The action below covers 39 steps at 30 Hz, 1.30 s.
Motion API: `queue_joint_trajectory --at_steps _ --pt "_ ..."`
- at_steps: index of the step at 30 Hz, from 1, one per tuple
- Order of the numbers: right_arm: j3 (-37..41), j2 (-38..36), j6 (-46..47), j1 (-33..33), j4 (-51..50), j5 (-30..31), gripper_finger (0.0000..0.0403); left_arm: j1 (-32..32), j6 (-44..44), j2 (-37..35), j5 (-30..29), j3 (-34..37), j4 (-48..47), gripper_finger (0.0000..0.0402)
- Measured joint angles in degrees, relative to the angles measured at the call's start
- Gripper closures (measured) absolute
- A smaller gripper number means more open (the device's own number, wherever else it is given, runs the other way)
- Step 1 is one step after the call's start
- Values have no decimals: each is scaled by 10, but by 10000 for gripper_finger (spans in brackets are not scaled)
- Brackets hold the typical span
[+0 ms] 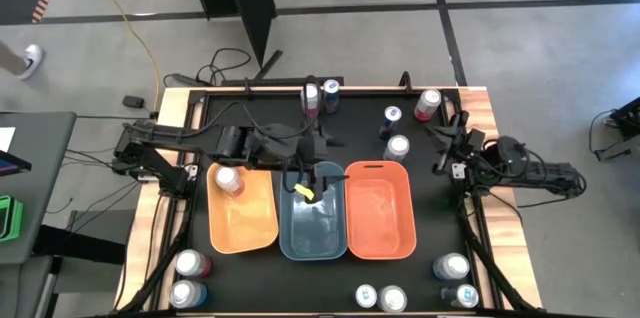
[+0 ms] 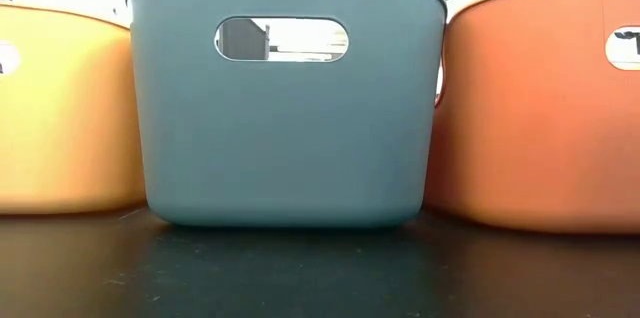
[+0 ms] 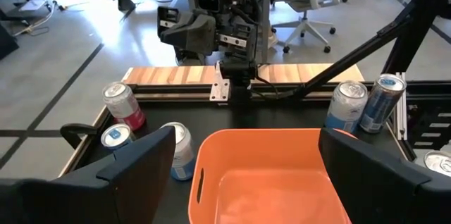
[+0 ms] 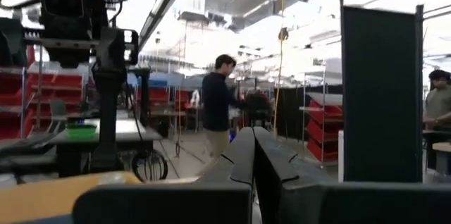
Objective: Sort soda cans
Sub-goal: Put the top right pink-white soda can into the yellow bin
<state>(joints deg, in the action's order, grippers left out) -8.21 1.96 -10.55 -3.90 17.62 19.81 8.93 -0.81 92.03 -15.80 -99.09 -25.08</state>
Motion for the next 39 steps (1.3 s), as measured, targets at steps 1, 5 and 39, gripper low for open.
queue_joint_trajectory --at_steps 1,5,39 --pt "-8 9 4 0 -13 0 381 0 0 0 0 0 0 56" --pt "-47 68 21 0 -75 0 381 0 0 0 0 0 0 56" --pt "-226 356 -96 -119 -96 117 381 3 147 -1 -26 -1 19 56"
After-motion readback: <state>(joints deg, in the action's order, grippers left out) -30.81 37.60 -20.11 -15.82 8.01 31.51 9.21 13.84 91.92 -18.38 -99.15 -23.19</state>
